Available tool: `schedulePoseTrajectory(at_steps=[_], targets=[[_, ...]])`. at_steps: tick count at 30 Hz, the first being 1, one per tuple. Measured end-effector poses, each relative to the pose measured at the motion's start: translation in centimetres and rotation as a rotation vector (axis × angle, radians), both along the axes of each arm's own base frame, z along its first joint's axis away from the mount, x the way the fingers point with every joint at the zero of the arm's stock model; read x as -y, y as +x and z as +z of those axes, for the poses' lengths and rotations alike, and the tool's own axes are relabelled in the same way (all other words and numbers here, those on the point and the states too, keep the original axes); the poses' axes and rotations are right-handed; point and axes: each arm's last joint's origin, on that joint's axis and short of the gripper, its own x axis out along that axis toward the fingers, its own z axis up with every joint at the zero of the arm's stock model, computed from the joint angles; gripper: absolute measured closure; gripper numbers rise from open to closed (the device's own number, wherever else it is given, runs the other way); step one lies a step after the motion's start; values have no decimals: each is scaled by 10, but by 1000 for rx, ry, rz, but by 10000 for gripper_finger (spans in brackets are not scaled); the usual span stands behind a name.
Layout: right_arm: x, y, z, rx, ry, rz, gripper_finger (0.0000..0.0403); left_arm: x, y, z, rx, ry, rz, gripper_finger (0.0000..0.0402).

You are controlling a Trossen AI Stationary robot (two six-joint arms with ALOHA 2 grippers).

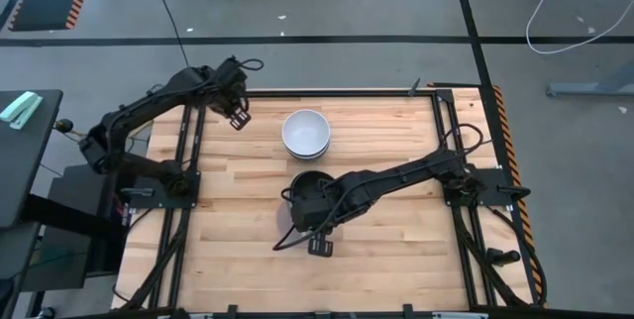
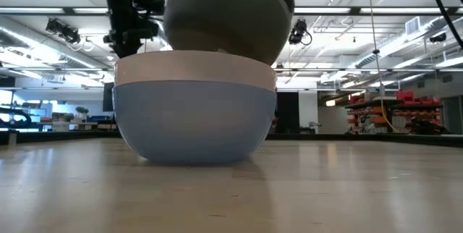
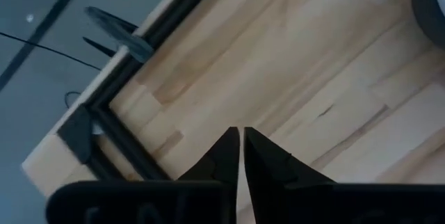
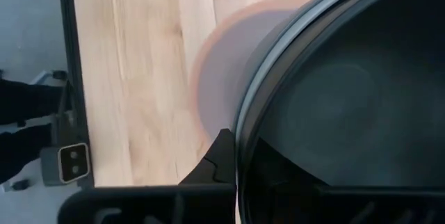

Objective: Nest bowls inside each other
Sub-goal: Stack the bottom right stacked bowls on top of the bottom left stacked bowls

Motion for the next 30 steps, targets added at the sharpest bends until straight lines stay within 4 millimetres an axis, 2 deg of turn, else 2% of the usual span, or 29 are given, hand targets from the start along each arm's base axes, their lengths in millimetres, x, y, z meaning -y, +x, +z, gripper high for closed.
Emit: schedulePoseTrajectory(at_steps=[8,14,19,24,30], targets=[[-4,10,-23,-58,-5,43,393,-11,14,-15,22,-56,-17,395],[-6,15,-43,-131,-9,73,393,-12,15,-14,41,-44,-10,376],[-6,4,-47,-237,-70,84,393,-11,16,-14,67,-73,-22,368],[2,-8,-48,-358,-167,42,393,-10,16,-14,71,-82,-26,384],[1,-7,-48,-348,-161,25,393,-10,16,-14,78,-86,-9,395]])
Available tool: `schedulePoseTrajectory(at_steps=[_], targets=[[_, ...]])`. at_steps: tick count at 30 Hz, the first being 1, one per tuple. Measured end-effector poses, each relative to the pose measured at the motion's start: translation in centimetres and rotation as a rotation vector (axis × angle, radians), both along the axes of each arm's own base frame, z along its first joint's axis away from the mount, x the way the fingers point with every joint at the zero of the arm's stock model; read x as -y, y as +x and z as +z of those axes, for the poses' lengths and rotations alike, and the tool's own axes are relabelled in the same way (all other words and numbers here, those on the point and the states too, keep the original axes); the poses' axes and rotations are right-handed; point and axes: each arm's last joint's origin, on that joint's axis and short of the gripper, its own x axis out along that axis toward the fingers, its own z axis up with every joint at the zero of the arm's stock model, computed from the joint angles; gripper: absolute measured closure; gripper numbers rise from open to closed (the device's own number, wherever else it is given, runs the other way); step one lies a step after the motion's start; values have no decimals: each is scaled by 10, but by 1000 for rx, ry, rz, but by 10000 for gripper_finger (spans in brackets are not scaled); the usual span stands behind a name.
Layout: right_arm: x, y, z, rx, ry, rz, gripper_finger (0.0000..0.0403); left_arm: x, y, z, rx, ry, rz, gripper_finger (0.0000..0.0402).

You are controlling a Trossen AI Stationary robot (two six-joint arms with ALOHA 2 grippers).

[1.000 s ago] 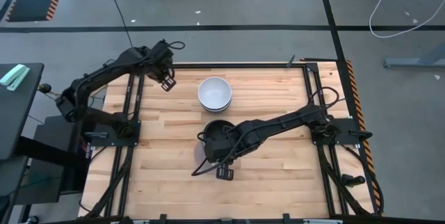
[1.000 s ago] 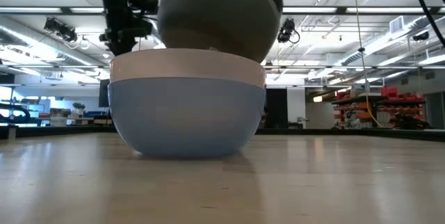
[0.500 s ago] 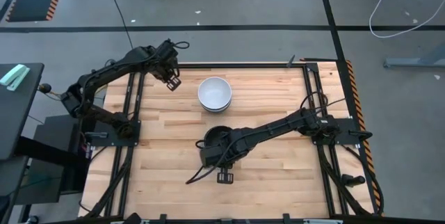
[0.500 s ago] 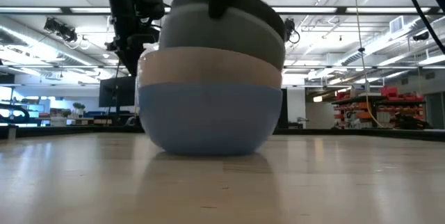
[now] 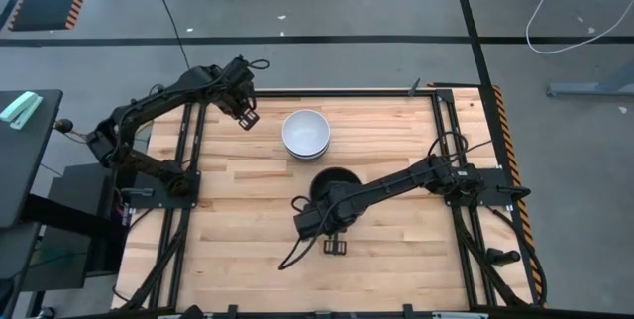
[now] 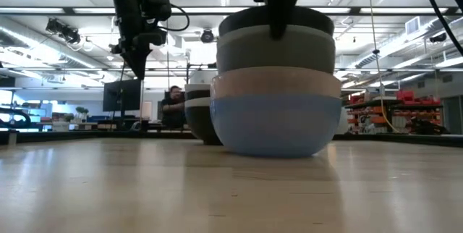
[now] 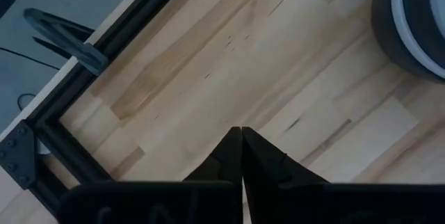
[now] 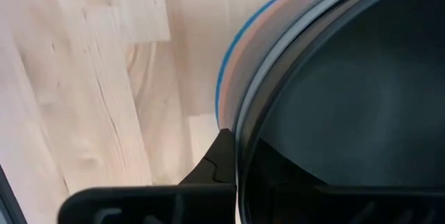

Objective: Nest bowls inside each other
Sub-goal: Stack the bottom right stacked bowls on top of the bottom left stacked bowls, then stack the stacked bowls on top of the stacked bowls

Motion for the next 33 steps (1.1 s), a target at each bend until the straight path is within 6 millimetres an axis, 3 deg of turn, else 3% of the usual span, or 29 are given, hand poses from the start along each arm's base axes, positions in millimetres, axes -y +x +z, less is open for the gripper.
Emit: schedulePoseTrajectory(at_steps=[7,12,22,28,33], targets=[[0,1,0,6,8,-10,393,2,1,0,35,-44,-20,371],[1,1,0,-1,35,-29,393,4,3,0,36,-43,-33,376],[13,4,1,-1,47,-89,300,10,9,0,37,-43,-64,389],[13,4,1,-2,50,-89,287,12,10,0,38,-44,-71,372],[12,2,7,16,61,-94,287,12,10,0,38,-45,-69,382]])
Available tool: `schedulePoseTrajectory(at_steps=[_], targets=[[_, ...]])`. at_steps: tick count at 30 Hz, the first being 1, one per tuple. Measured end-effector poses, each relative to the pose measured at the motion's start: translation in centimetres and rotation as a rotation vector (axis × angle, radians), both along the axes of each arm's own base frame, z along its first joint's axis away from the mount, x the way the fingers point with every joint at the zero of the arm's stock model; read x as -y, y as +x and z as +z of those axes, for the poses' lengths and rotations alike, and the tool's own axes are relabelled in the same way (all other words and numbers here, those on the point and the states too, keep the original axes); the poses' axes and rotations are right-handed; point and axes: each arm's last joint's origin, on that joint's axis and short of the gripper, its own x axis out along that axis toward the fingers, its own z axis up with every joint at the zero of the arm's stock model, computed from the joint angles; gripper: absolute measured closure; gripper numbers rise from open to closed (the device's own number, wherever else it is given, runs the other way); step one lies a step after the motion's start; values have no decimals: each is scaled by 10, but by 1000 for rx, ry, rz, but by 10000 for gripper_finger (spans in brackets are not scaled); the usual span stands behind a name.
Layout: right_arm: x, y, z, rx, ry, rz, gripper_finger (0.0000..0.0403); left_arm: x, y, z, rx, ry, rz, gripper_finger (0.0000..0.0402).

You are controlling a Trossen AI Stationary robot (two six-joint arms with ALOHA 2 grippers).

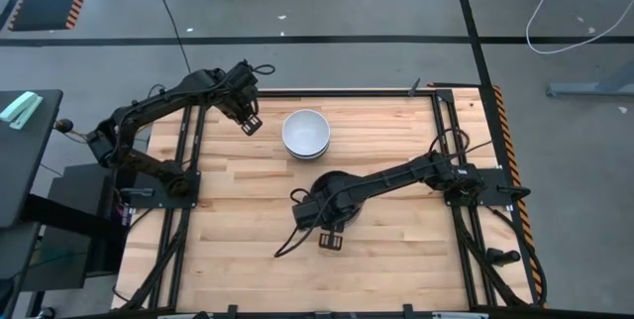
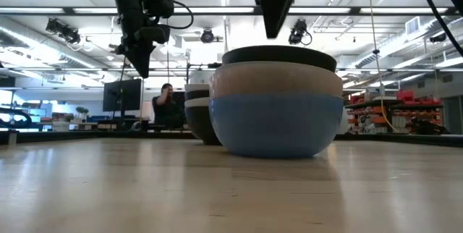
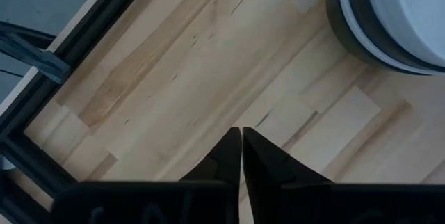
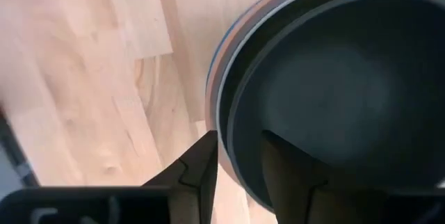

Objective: Nest bowls inside each other
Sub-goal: Stack the stacked bowls on top of the stacked bowls

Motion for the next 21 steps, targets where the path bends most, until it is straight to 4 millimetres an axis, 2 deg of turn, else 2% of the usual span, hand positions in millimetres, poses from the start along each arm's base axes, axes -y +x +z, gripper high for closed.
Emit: schedulePoseTrajectory(at_steps=[5,9,14,21], targets=[[9,-11,30,80,12,-39,287,0,0,0,5,3,2,393],[30,-23,62,187,-29,-82,287,-1,2,1,23,7,22,390],[77,-29,88,265,-32,-178,287,-2,2,1,30,12,25,372],[164,-35,102,313,-67,-322,286,-2,2,1,32,13,25,371]])
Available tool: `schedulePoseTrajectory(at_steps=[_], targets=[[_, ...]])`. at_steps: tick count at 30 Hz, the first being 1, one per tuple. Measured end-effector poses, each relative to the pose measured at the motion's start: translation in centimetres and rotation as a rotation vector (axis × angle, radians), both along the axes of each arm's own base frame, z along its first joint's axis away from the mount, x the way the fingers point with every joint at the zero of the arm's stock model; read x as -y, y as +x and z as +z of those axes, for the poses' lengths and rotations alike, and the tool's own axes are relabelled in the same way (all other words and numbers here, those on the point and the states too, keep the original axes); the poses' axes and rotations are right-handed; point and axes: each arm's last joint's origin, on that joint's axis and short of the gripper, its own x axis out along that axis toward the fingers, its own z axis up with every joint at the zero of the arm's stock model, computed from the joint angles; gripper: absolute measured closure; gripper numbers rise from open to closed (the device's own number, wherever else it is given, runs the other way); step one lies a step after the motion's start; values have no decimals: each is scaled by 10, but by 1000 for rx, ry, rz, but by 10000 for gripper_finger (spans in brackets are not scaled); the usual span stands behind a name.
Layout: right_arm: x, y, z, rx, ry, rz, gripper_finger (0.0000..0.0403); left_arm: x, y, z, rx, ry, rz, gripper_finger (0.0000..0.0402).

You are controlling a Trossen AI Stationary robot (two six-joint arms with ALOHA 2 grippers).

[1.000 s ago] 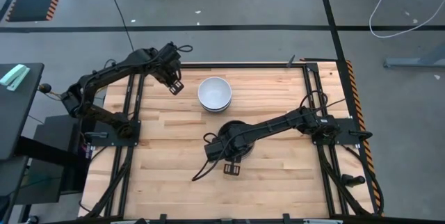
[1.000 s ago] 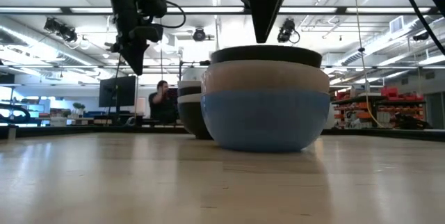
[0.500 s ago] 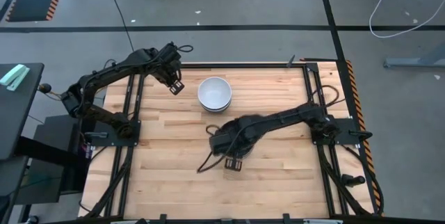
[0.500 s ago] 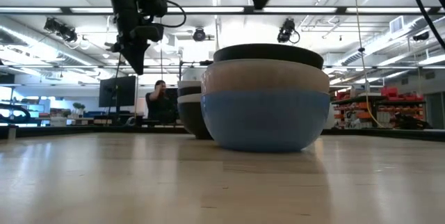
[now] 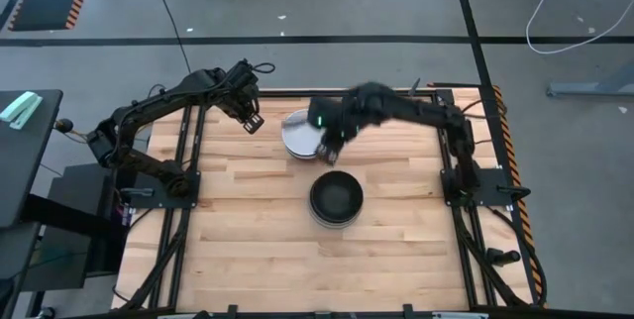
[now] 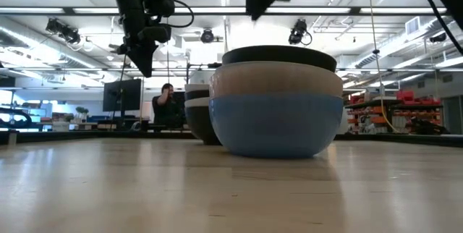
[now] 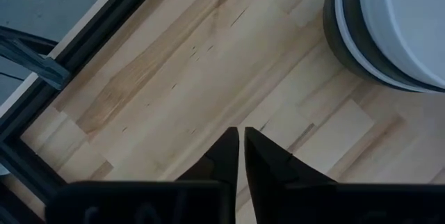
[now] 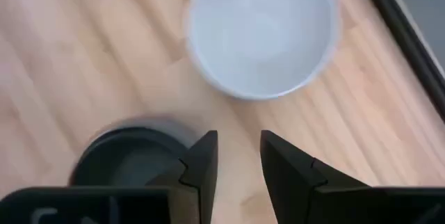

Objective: Nest bowls inside each other
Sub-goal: Stack the stacked bowls on top of the stacked bowls

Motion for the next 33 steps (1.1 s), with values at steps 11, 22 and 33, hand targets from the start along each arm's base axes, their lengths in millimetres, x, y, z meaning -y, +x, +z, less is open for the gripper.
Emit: schedulePoseTrajectory(at_steps=[11,22,33], targets=[[95,-6,-15,6,116,-116,286,0,0,0,0,1,-2,391],[125,18,-69,-84,187,-102,286,-1,1,0,0,18,-35,377],[156,24,-93,-73,204,-148,286,-1,1,0,0,16,-32,388]])
